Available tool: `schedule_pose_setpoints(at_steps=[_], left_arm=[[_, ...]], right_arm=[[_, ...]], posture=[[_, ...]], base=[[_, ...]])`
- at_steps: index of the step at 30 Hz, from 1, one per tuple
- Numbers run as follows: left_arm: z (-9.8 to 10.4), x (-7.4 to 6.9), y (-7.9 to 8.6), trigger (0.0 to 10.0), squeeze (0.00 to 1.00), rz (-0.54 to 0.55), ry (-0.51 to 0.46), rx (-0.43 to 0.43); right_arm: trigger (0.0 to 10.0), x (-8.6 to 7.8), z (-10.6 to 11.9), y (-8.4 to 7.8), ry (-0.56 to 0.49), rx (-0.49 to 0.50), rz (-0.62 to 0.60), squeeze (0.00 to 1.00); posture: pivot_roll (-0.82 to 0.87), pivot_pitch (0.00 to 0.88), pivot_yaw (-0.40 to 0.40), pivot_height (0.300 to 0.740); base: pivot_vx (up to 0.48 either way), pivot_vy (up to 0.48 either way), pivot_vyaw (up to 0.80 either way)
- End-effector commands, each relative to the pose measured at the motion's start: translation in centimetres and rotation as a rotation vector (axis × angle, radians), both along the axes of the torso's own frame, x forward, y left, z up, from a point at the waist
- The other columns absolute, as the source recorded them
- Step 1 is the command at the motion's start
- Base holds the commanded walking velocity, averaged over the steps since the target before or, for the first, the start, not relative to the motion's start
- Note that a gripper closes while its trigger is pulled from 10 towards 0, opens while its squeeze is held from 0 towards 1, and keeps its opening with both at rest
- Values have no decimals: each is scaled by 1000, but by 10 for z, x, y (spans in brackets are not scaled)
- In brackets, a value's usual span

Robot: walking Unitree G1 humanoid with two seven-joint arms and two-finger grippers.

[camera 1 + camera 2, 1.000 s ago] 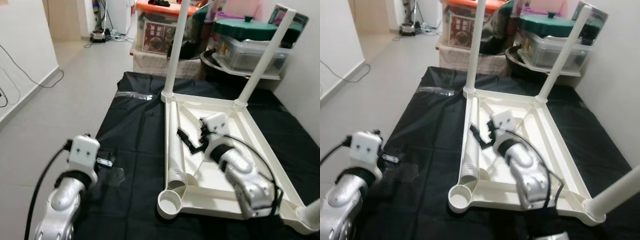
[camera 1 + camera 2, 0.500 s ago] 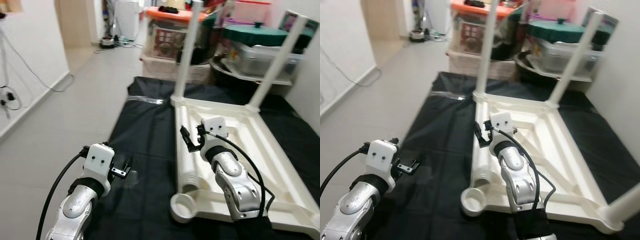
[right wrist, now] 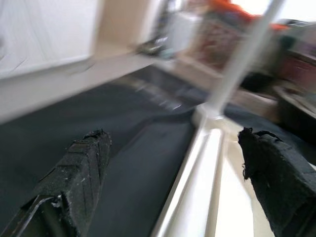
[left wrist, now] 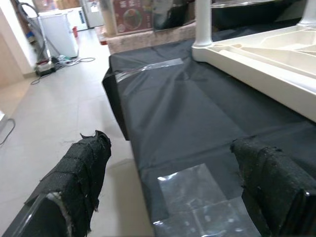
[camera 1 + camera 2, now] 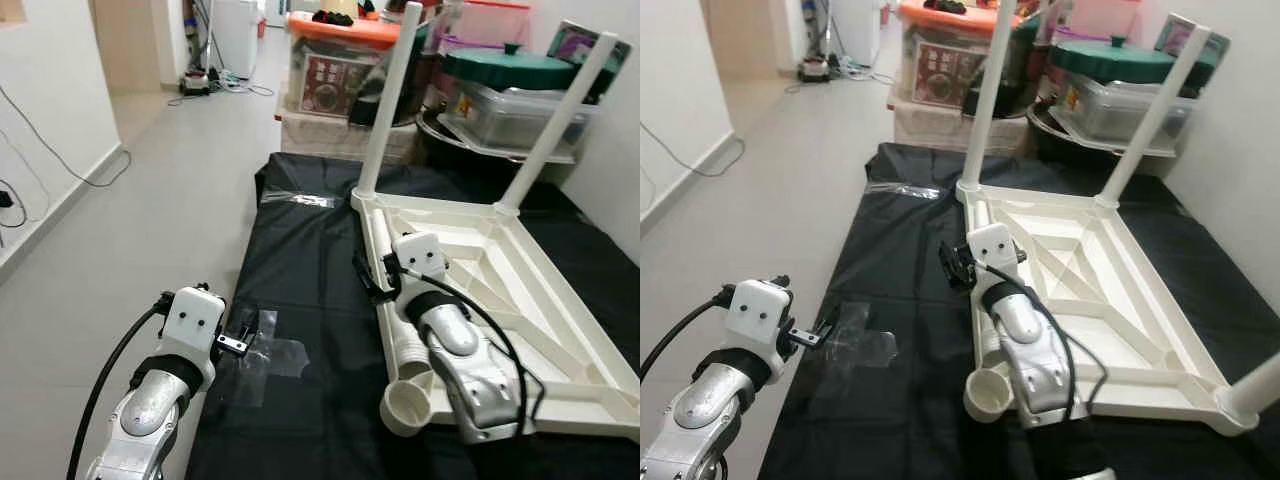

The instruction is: Building children table

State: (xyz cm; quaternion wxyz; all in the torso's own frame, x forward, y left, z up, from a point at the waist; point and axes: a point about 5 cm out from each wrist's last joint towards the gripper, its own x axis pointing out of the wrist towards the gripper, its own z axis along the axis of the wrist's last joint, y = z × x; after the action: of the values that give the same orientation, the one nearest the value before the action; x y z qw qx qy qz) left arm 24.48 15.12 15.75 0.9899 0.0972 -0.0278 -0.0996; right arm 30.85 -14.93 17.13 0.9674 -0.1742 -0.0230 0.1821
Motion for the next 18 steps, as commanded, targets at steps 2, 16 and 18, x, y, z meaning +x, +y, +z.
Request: schedule_pose_setpoints(at_steps=[2,16,18], left_arm=[[-4,0,-3,10000,0,-14,6,7],[-4,2,-4,10000,0,-16,-2,7],[-4,2,-3,10000,0,-14,-2,8]], right_arm=[[10000,-20,-3,-7,86,-104,281,0],[10000,-28,-12,-46,309,-348,509,0],[10000,-30,-13,-44,331,-348,539,0]], posture=[[61,0,-109,740],[57,0,-120,740],[57,0,-120,740]], base=[[0,0,0],[0,0,0],[0,0,0]])
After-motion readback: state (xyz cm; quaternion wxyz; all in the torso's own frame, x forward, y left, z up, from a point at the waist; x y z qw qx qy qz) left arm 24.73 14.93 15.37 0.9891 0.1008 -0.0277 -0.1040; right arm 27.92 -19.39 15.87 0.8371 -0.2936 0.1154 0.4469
